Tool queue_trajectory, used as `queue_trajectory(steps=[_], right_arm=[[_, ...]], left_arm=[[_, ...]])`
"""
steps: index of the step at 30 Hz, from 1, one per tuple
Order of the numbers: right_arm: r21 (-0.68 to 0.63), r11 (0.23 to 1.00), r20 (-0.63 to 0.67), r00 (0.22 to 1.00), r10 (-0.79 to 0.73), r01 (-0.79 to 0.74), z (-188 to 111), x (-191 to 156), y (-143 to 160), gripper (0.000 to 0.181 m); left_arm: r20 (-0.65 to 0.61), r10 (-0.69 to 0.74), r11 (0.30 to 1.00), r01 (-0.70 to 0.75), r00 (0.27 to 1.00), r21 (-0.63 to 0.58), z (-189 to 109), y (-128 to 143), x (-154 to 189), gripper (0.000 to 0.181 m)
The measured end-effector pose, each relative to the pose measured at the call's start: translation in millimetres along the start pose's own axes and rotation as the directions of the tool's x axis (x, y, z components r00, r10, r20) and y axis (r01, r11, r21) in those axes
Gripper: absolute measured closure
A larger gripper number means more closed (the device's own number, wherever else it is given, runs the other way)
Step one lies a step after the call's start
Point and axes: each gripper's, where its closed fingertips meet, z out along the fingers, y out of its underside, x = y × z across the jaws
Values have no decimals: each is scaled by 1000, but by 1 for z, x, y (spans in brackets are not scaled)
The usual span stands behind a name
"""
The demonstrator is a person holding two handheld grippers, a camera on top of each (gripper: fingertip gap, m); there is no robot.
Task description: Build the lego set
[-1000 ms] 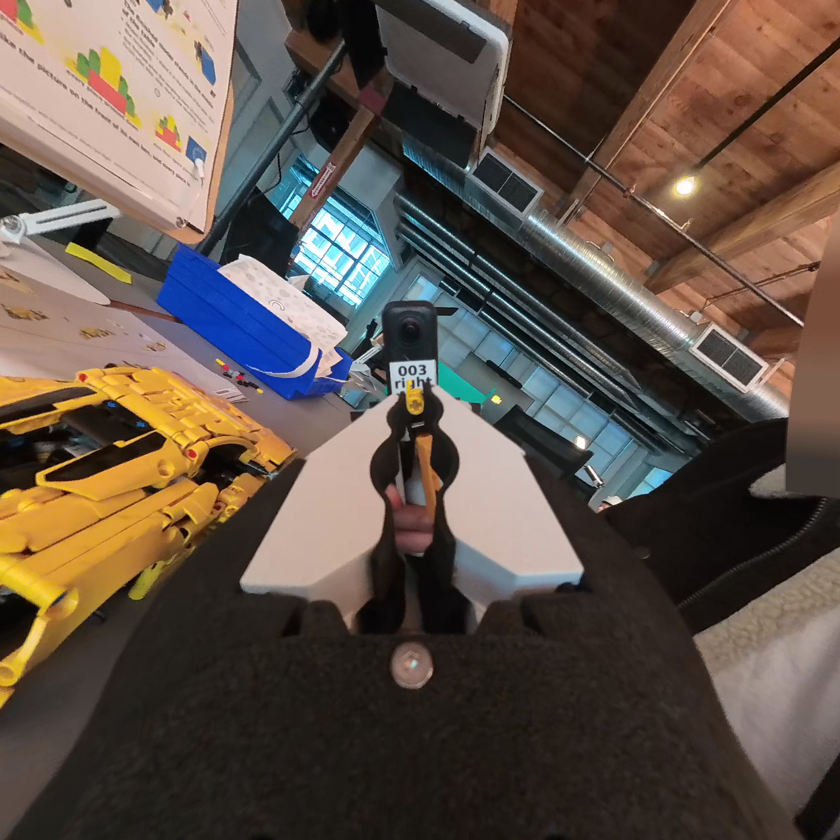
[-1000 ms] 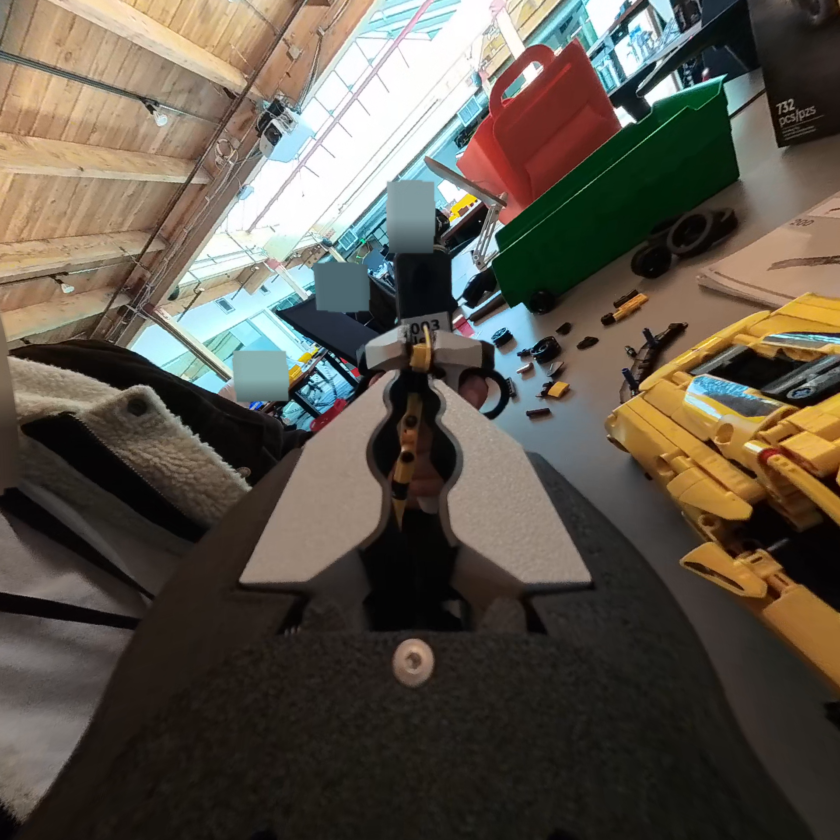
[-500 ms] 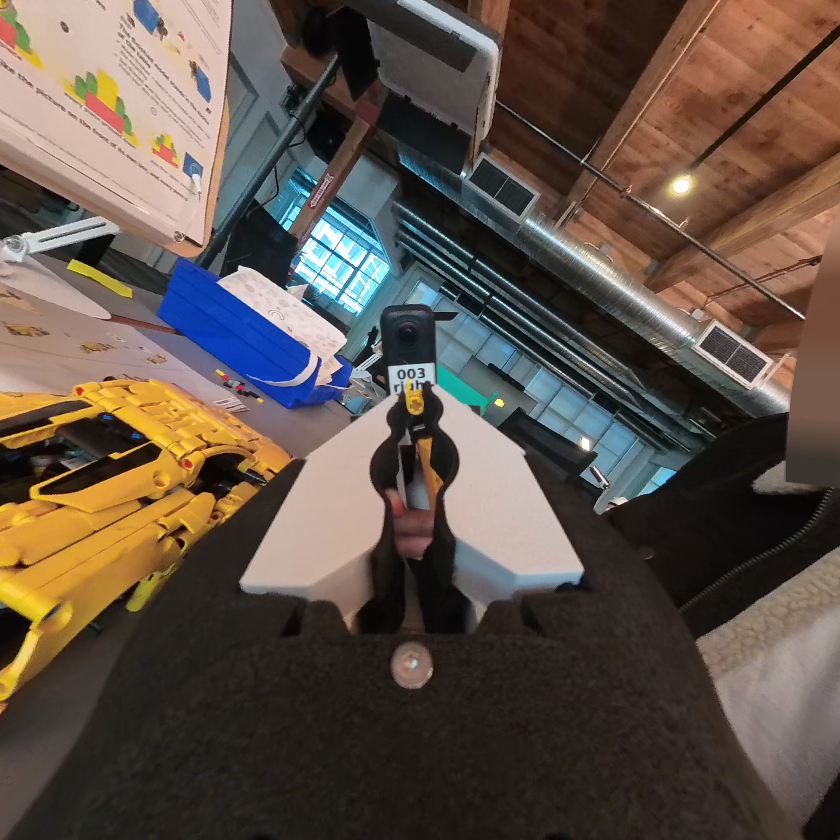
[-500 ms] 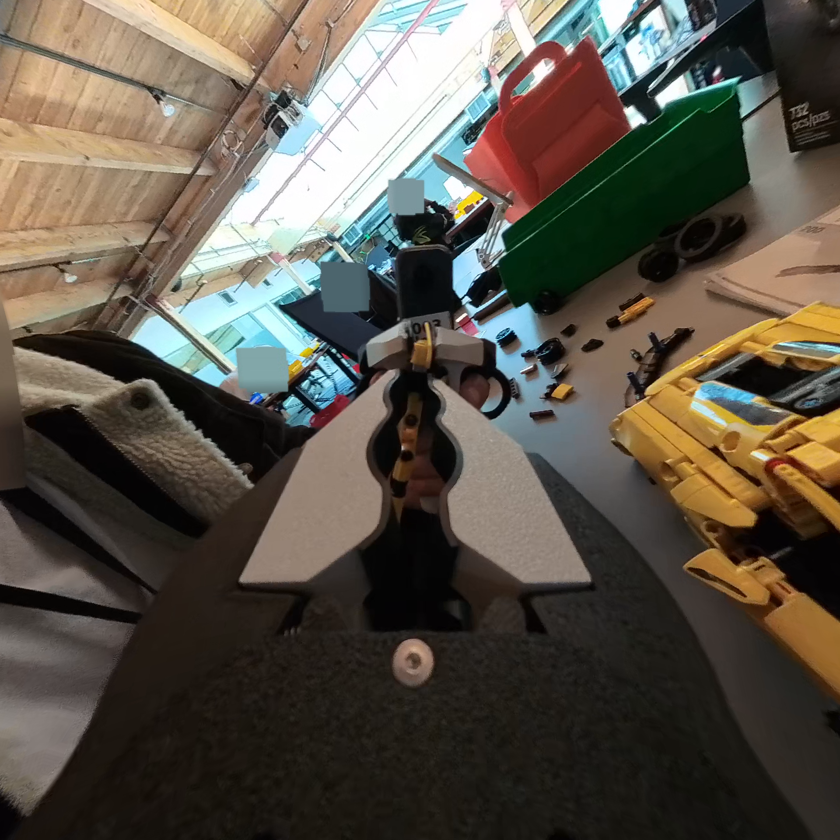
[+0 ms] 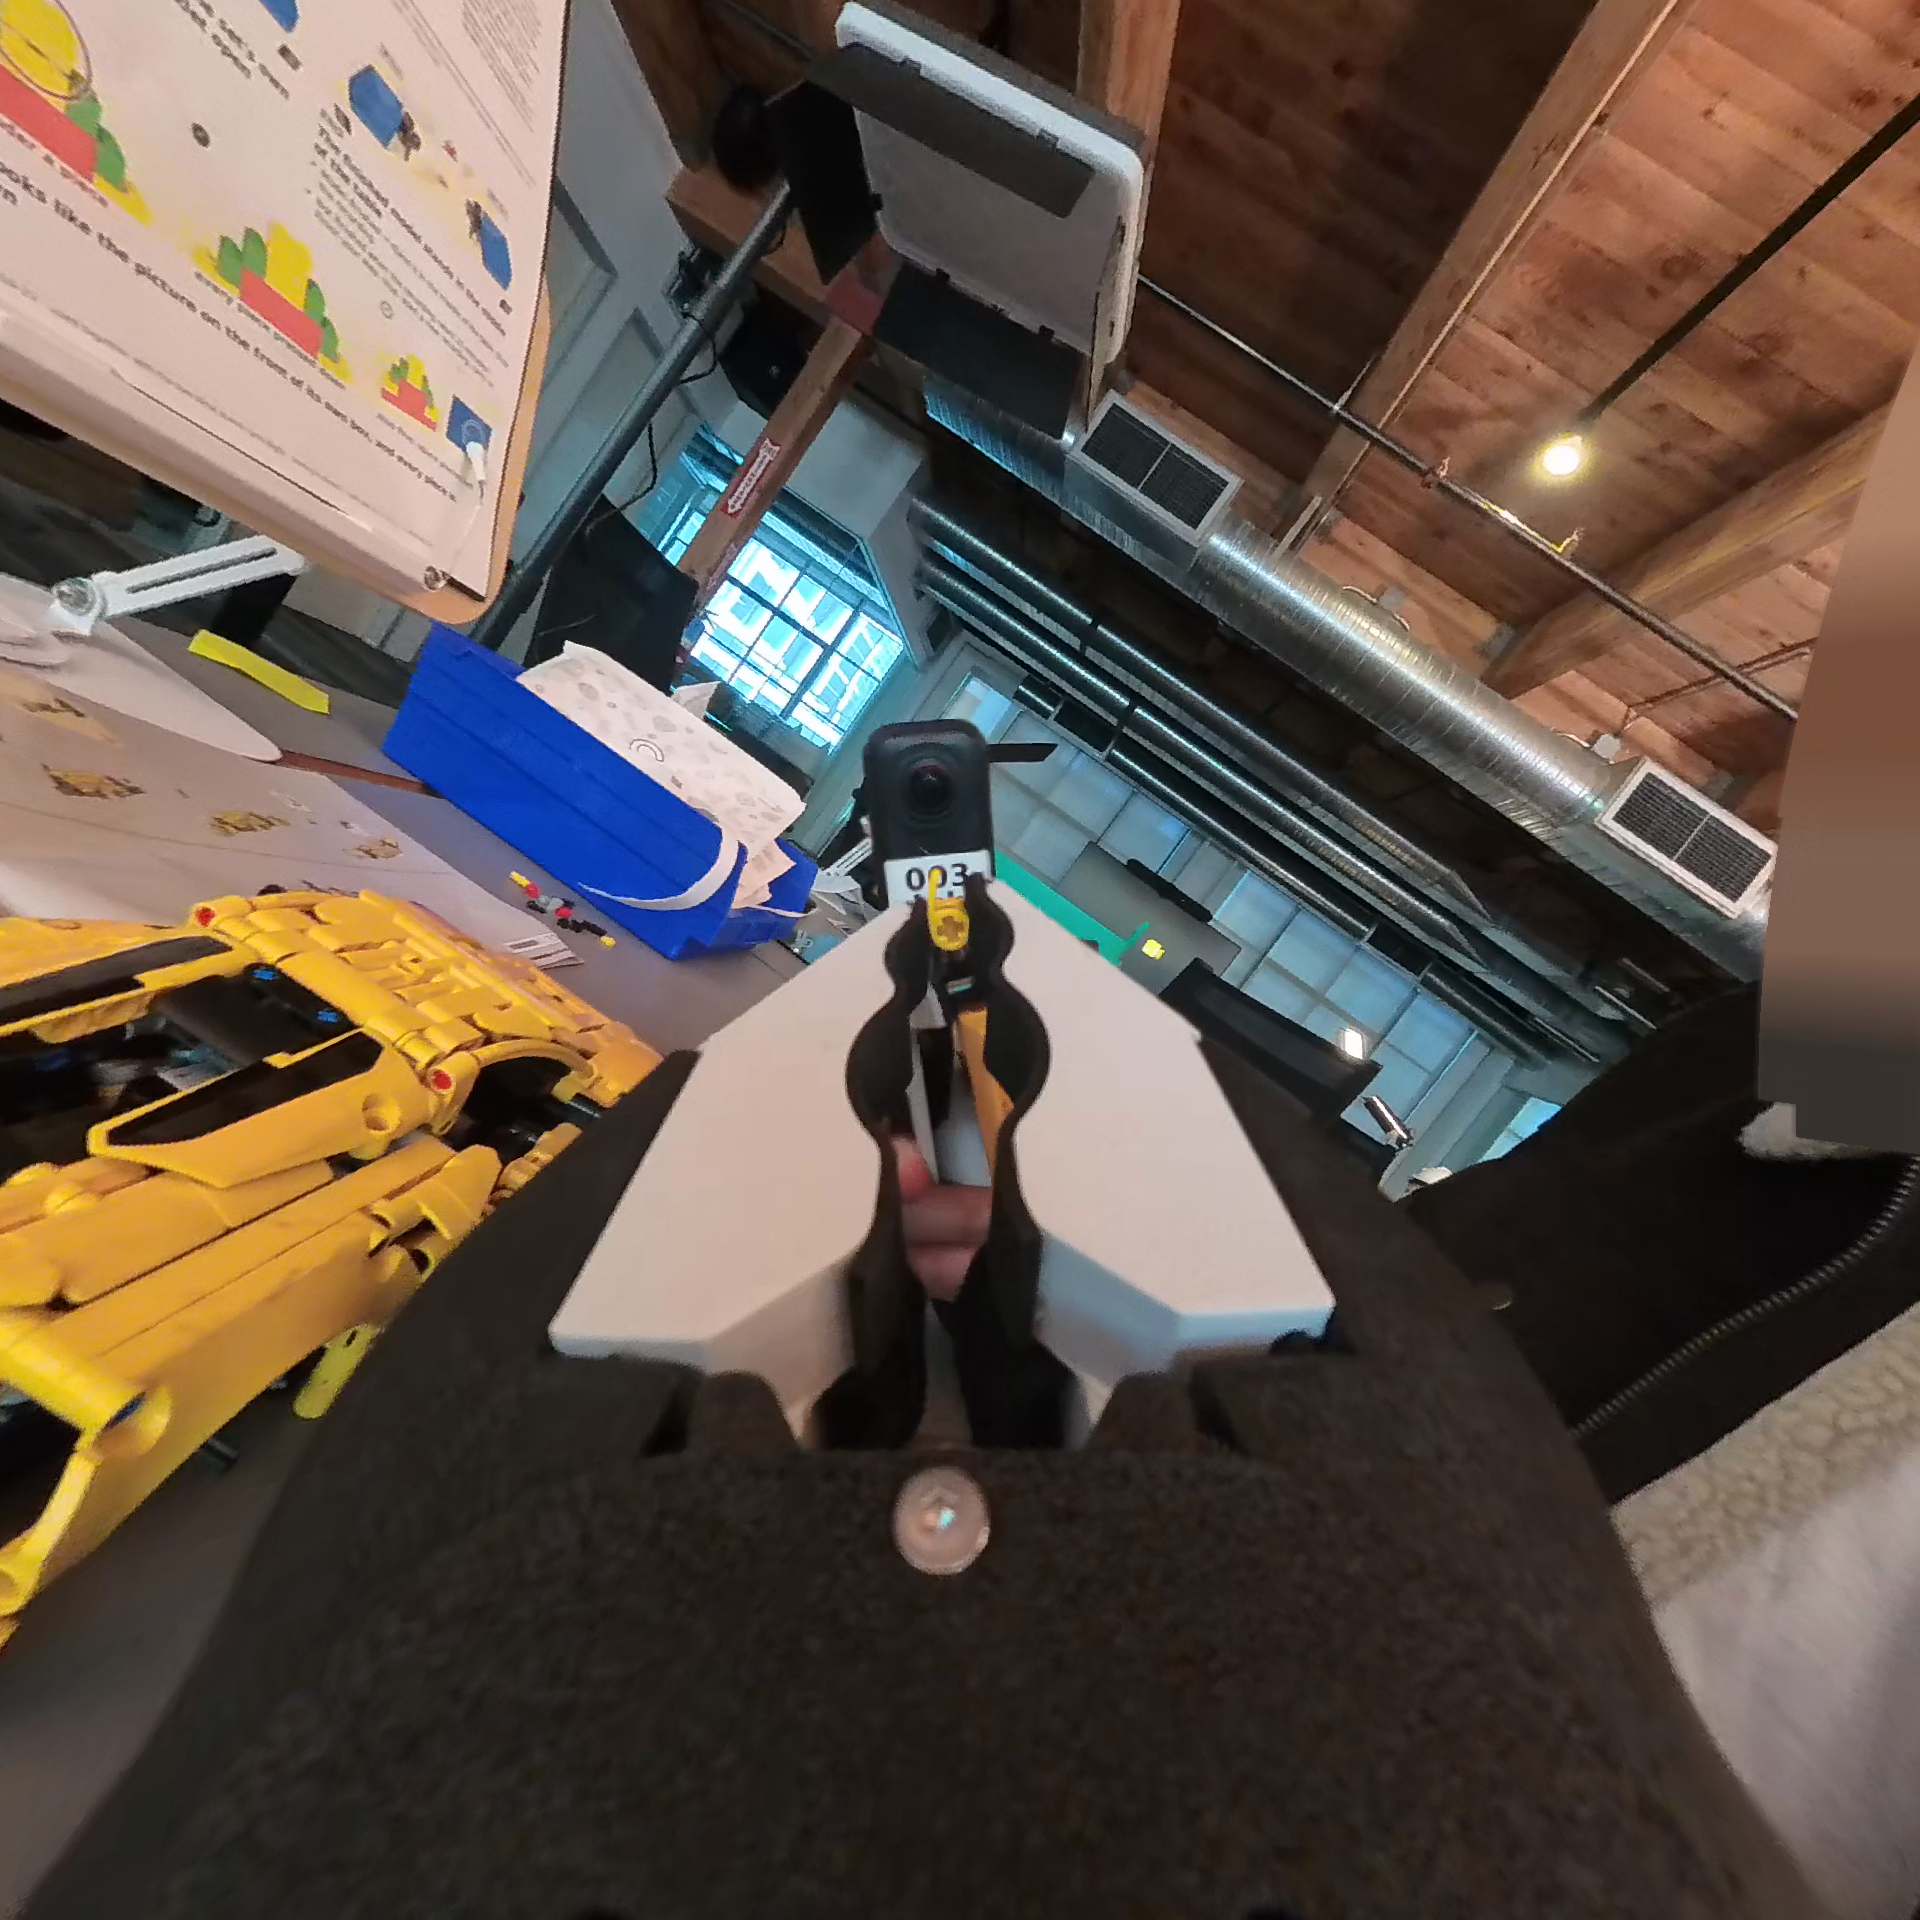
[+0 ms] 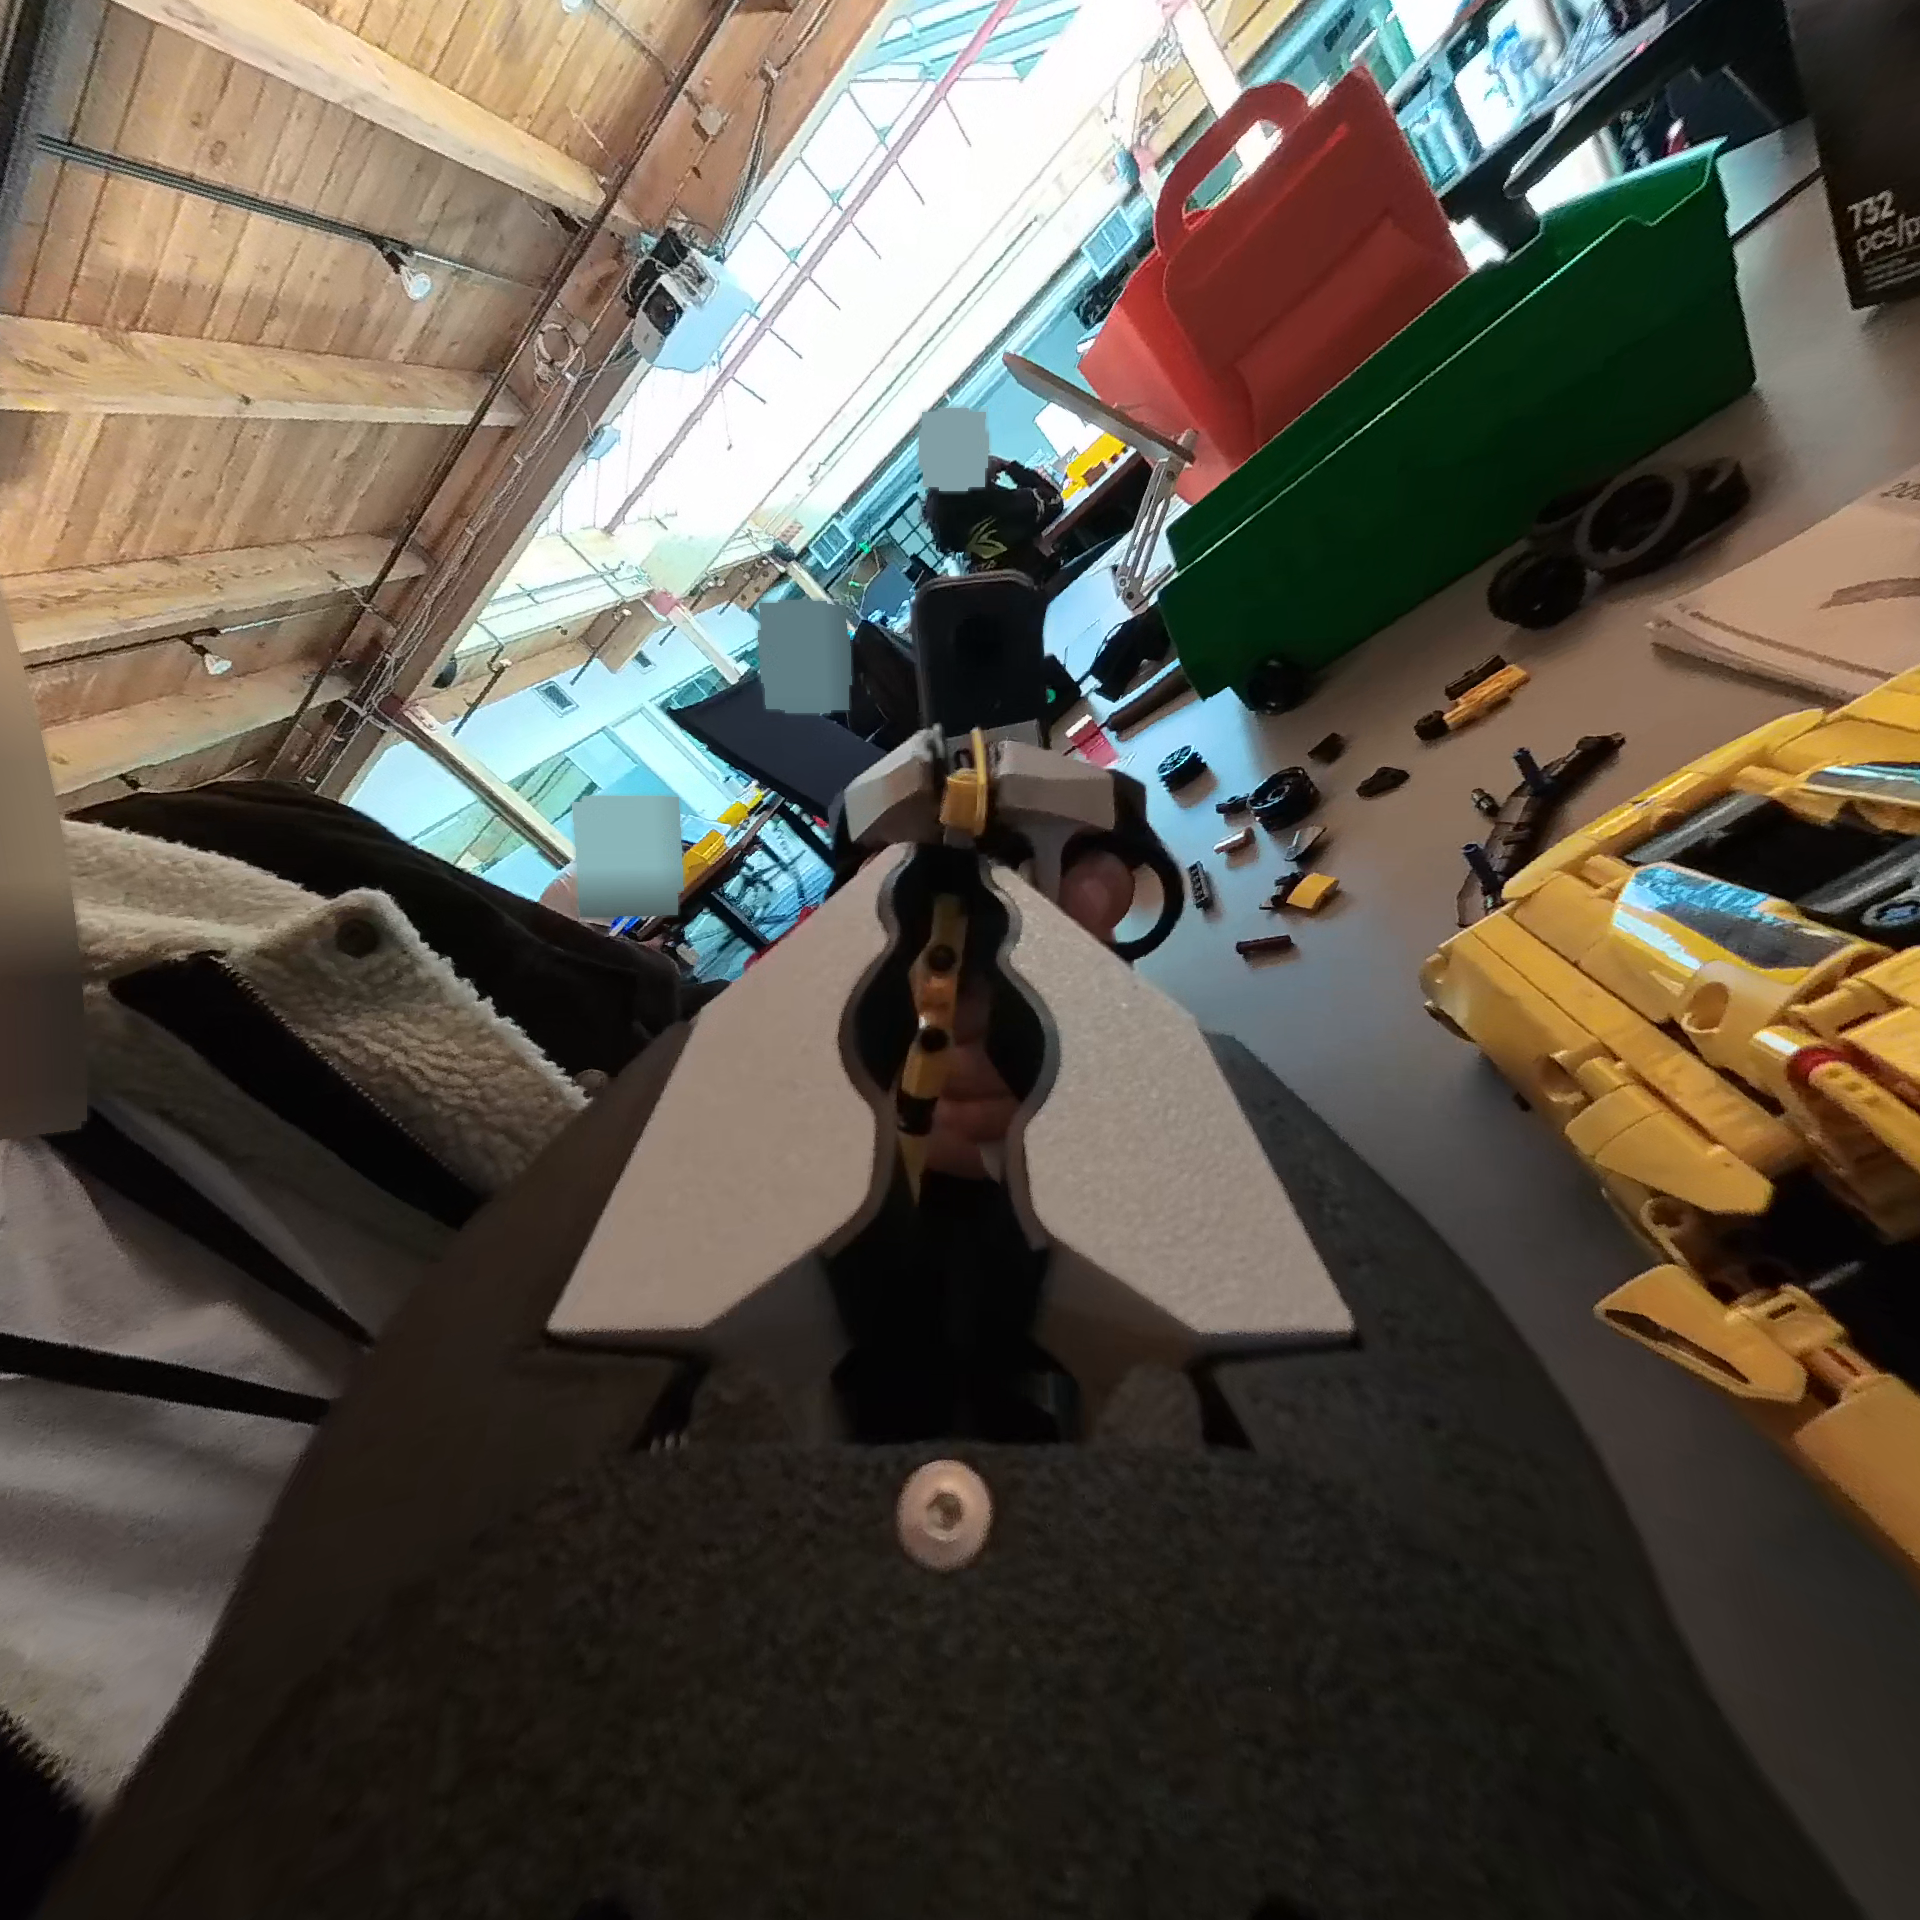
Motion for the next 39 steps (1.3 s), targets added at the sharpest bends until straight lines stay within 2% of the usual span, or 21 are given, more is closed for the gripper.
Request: queue_trajectory(steps=[28, 29, 30, 31, 32, 33, 35, 37, 39], right_arm=[[3, 1000, -13, 1000, 10, -10, 1, 3, 0, 173], [-71, 997, 8, 1000, 9, -9, 3, 1, 12, 173], [-252, 968, 18, 1000, 13, -9, 14, -1, 52, 173], [-370, 929, 40, 999, 16, 0, 25, -9, 86, 173], [-352, 935, 58, 998, -35, 53, 31, -15, 84, 173], [-257, 964, 48, 997, -59, 69, 26, -14, 59, 174], [-156, 988, -19, 1000, 0, -3, 6, 5, 31, 174], [-115, 993, -62, 998, 31, -38, -3, 13, 29, 174], [-80, 997, -98, 995, 12, -20, -6, 17, 21, 174]], left_arm=[[30, -13, 999, 12, 999, 40, 0, -6, -7, 177], [55, -32, 988, 23, 998, 155, -7, -25, -15, 174], [58, -94, 955, 73, 994, 289, -24, -54, -28, 176], [51, -151, 939, 127, 987, 321, -34, -68, -40, 175], [71, -129, 938, 99, 989, 331, -39, -73, -42, 176], [104, -76, 954, 42, 992, 298, -37, -70, -39, 175], [125, -33, 973, 4, 992, 231, -32, -61, -35, 175], [139, -52, 983, 27, 989, 181, -30, -51, -38, 175], [93, -77, 993, 69, 993, 92, -19, -30, -30, 175]])
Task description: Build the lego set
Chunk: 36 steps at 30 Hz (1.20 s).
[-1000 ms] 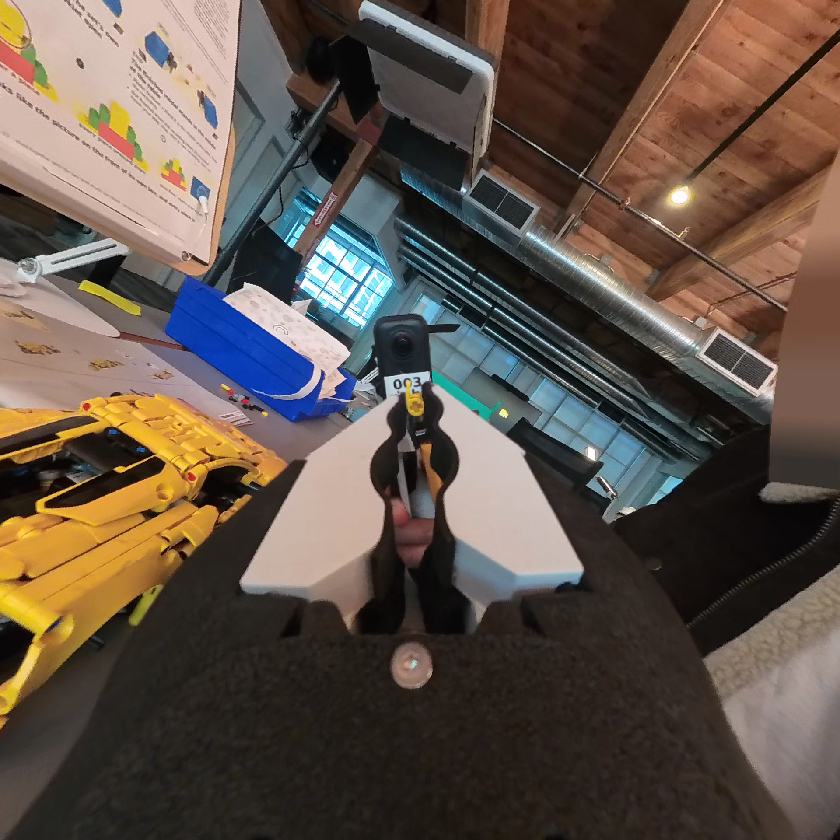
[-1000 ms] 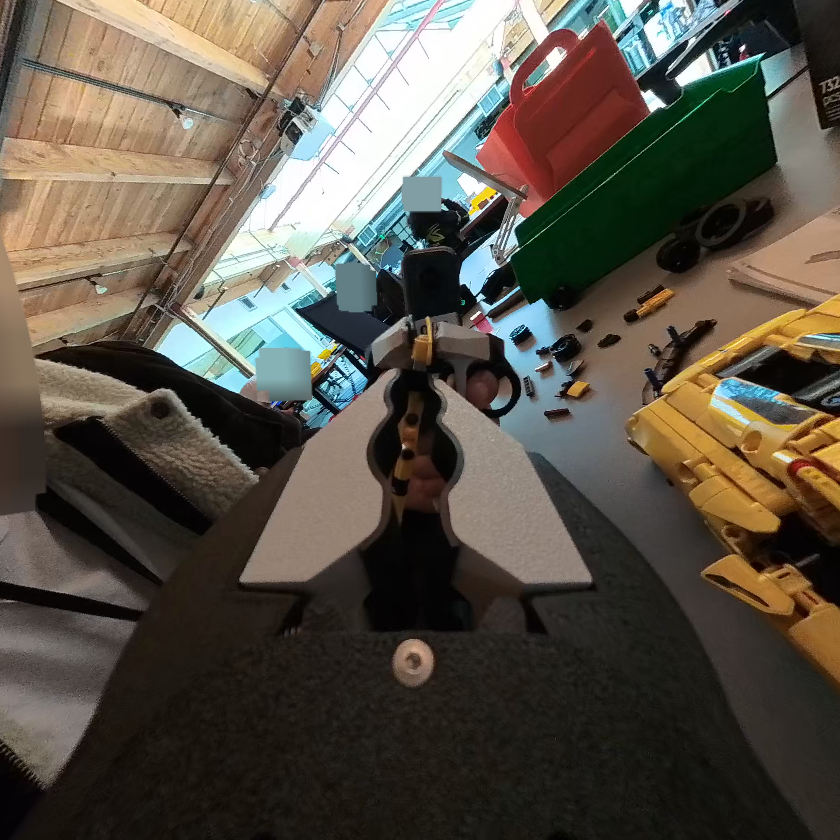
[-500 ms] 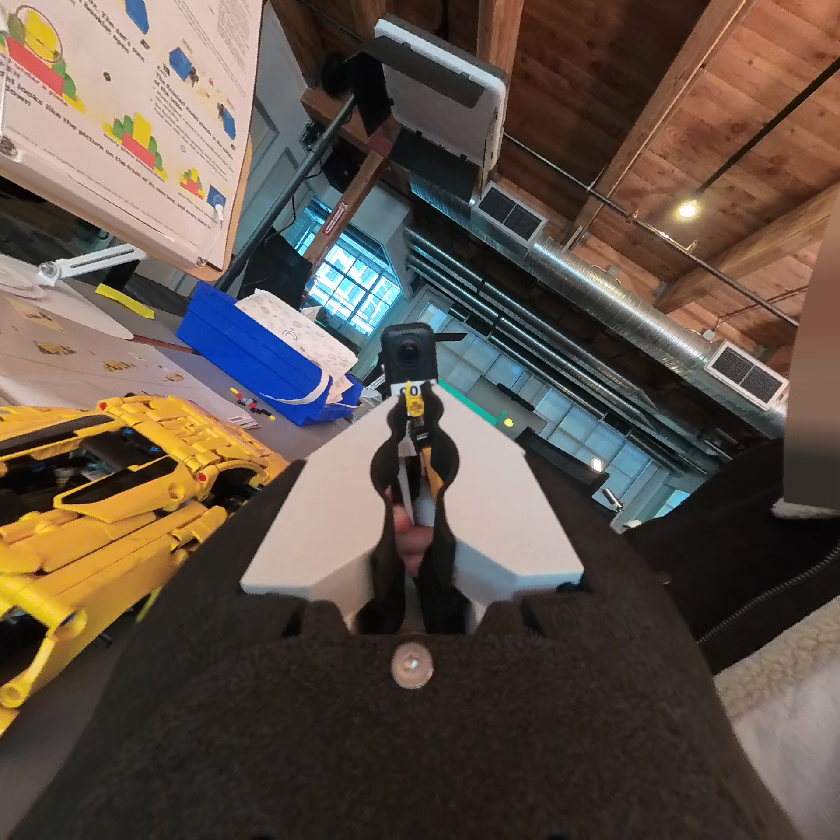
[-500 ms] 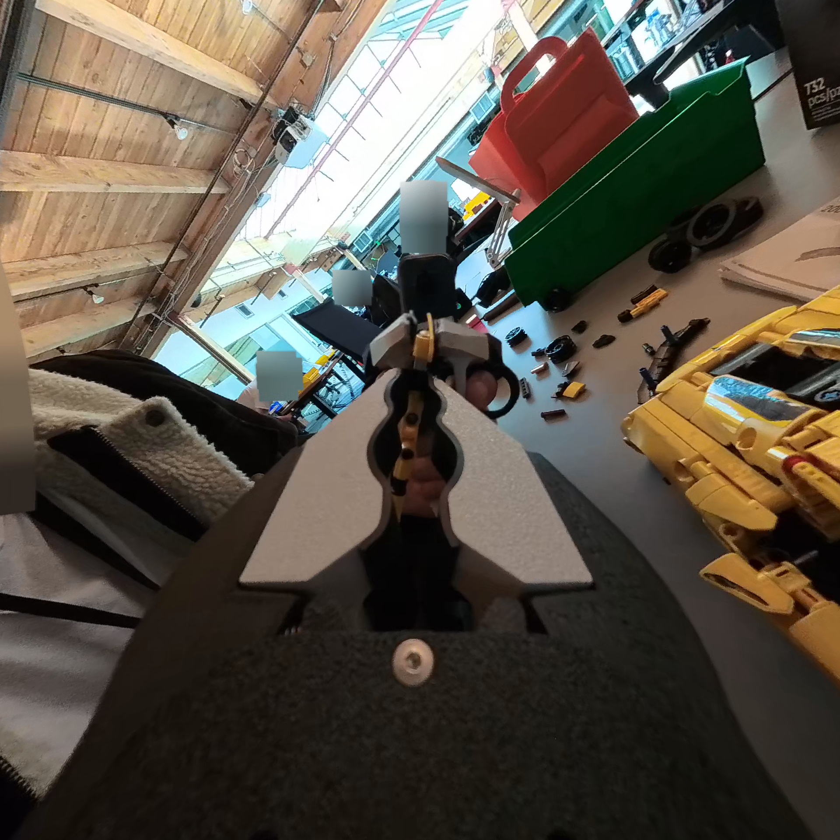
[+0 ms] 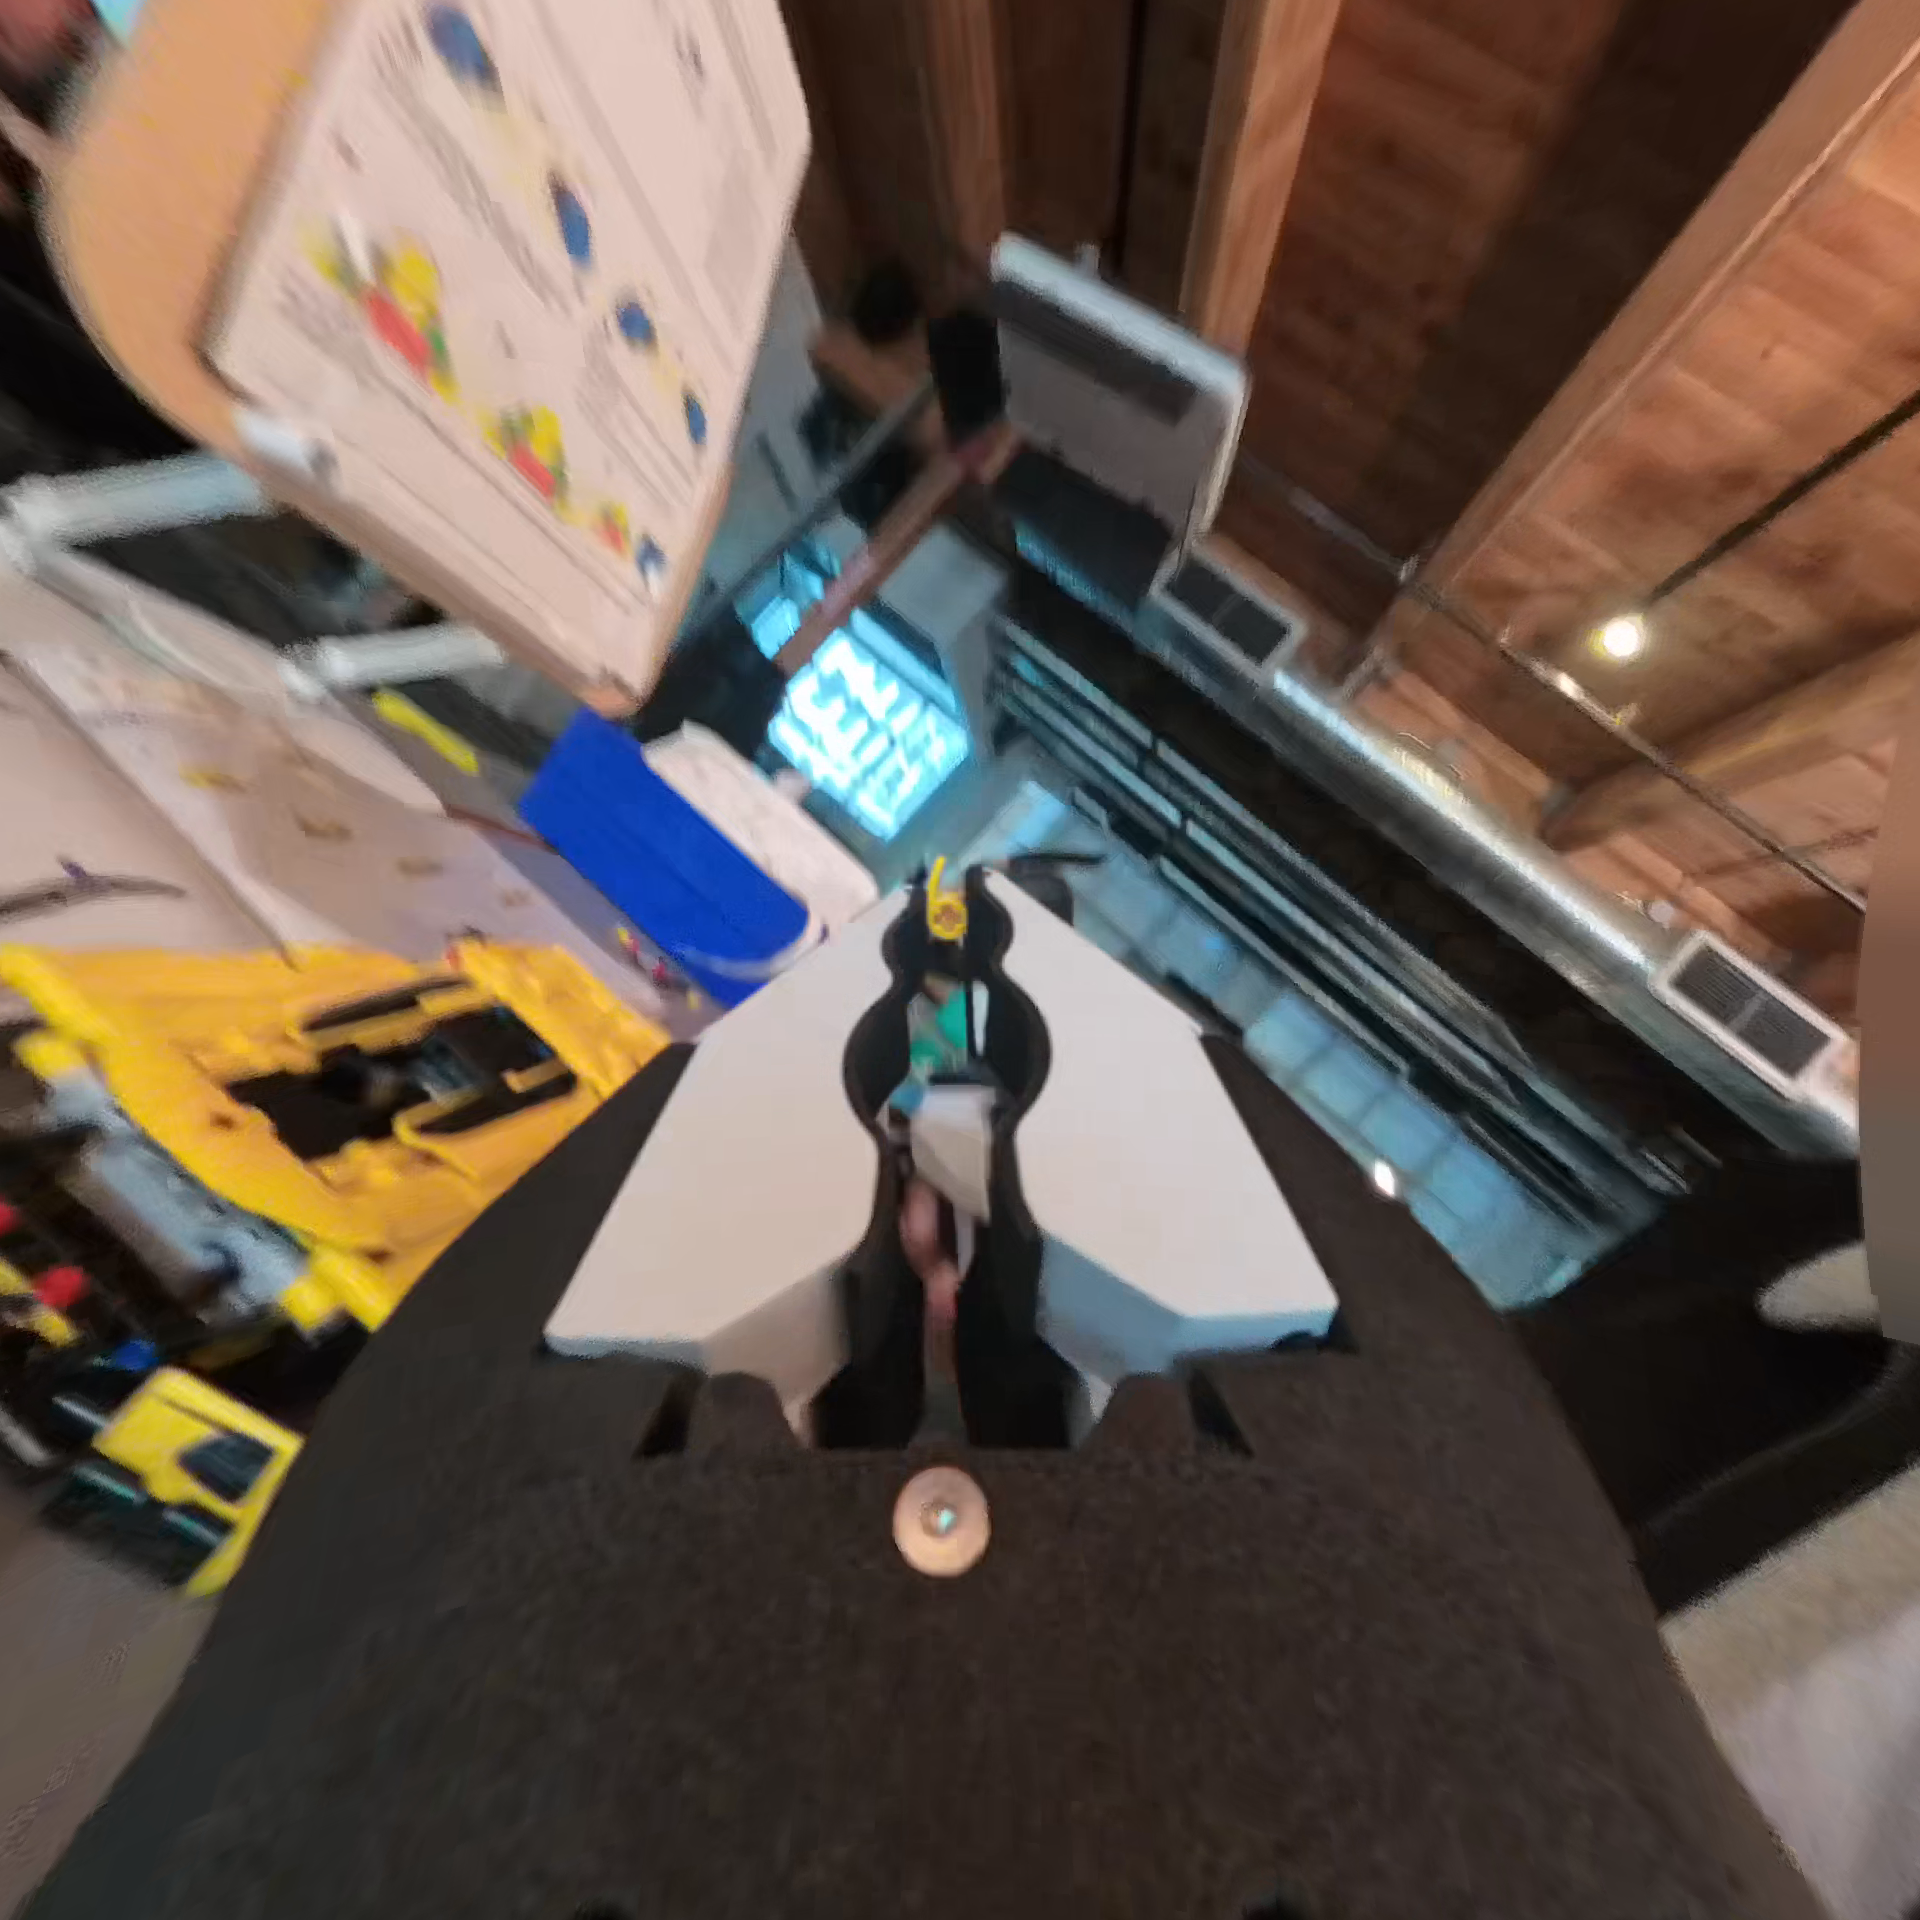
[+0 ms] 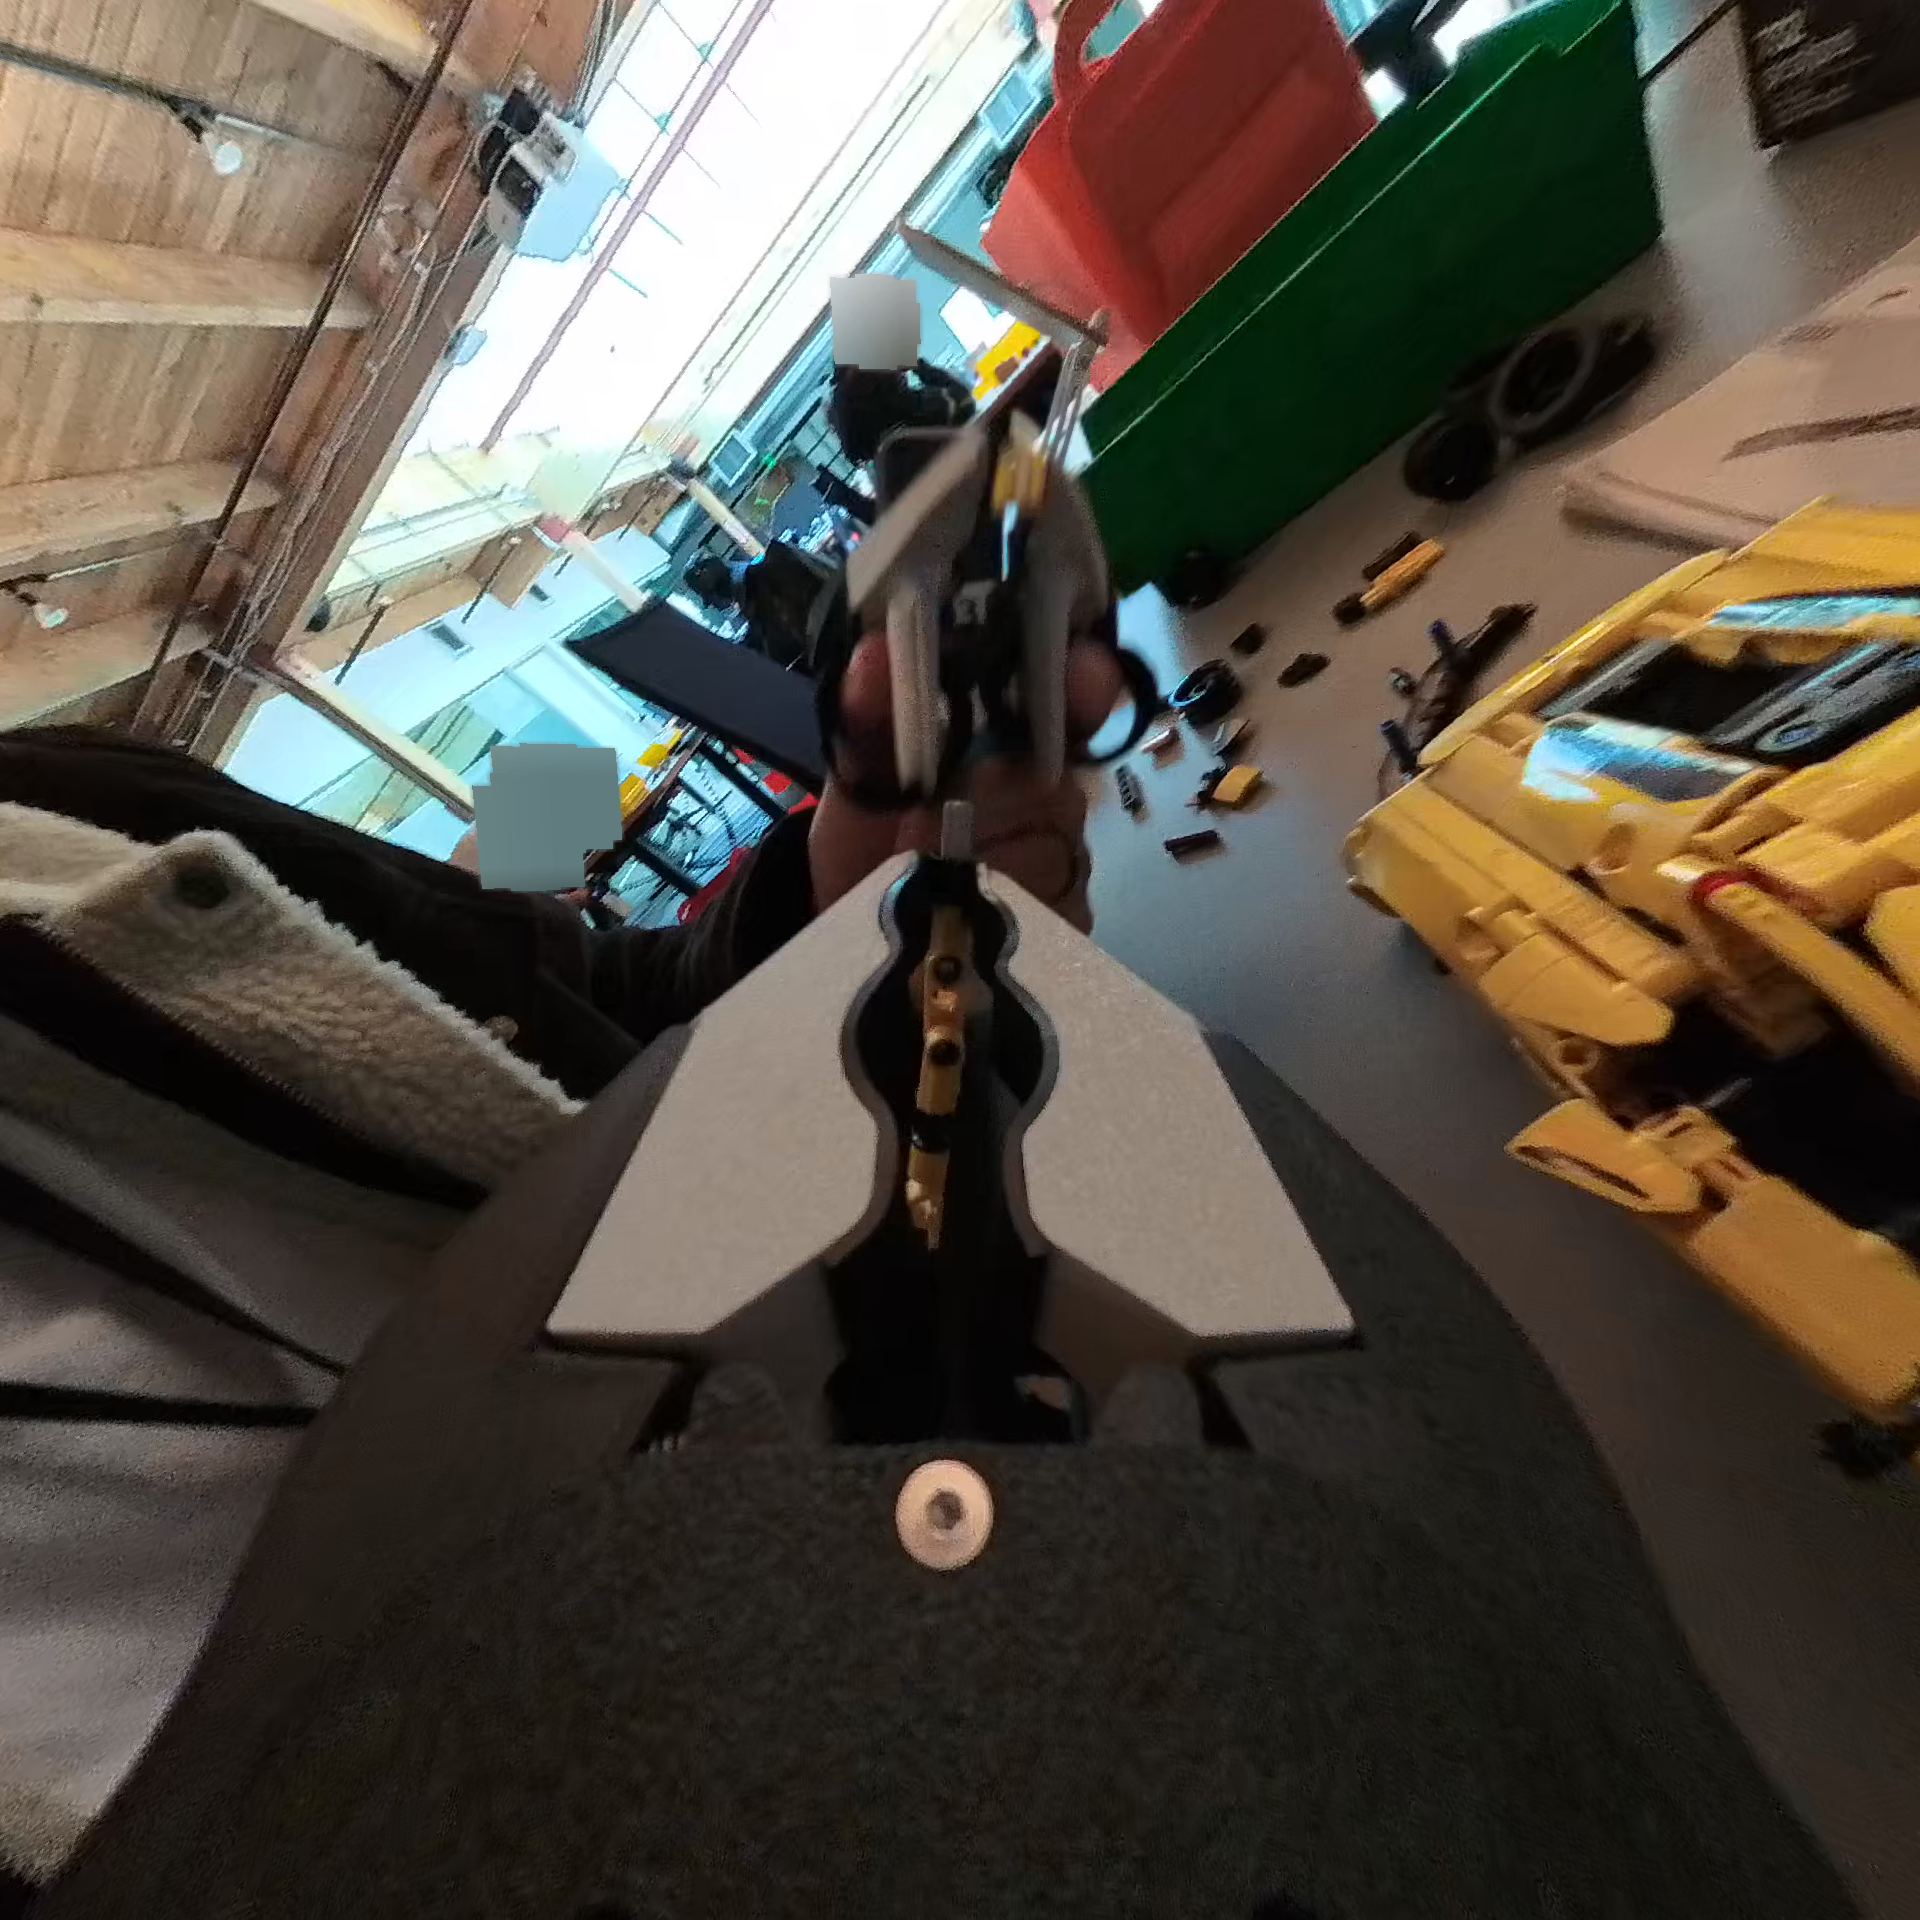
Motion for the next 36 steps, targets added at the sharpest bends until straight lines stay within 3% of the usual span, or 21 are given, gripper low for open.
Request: queue_trajectory(steps=[2, 8, 22, 36], right_arm=[[60, 998, -35, 999, -22, 24, -6, 4, -13, 174], [156, 985, -28, 997, -74, 77, -16, -7, -29, 174], [149, 988, 23, 999, -32, 28, -14, -9, -26, 175], [88, 996, 85, 996, -9, 1, -13, -15, -17, 175]], left_arm=[[-46, -16, 998, 13, 999, -55, 6, 17, 10, 175], [-94, -57, 994, 48, 994, -94, 10, 27, 17, 175], [-130, -19, 981, -7, 991, -192, 15, 44, 26, 174], [-177, -23, 907, -54, 984, -417, 0, 65, 30, 175]])
